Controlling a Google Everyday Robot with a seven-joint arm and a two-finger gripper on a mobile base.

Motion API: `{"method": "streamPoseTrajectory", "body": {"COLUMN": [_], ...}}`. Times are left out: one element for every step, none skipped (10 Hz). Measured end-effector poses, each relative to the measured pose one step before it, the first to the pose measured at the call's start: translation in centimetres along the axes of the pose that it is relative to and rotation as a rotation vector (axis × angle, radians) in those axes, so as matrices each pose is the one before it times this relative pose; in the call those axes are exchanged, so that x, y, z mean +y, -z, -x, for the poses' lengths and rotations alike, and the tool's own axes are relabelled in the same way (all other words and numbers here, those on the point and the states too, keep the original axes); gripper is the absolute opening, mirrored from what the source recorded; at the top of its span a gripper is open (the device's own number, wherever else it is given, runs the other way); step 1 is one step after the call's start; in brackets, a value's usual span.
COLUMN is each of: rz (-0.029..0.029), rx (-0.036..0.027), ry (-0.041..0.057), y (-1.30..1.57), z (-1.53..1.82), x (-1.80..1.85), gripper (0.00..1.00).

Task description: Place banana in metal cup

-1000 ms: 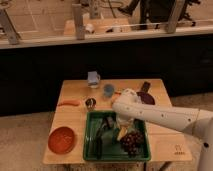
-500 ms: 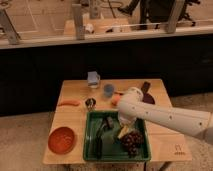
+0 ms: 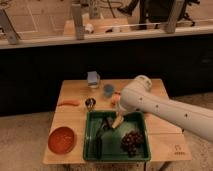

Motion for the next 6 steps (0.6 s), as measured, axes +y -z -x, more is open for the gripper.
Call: {"method": "streamPoseTrajectory", "body": {"rz": [-0.02297,-0.02754,-0.02233,-0.01265,-0.01254,-0.00984], "rx": [0.01458,0.01054,-0.00076,-0.00309,-0.00909,-0.01527], "ry": [0.01273,0.01092,0.00315,0.00084,-0.00057,-0.00227], "y": [0.013,-0.742,-1.147,-0.87,-0.858,-1.099], "z": [-1.36,-1.761,-1.394,-1.052,-0.873,-0.742], "x": [-1.663,-1.844,-1.332,-0.95,-1.215,-1.171], "gripper": [0.0,0.0,0.0,0.0,0.0,0.0]}}
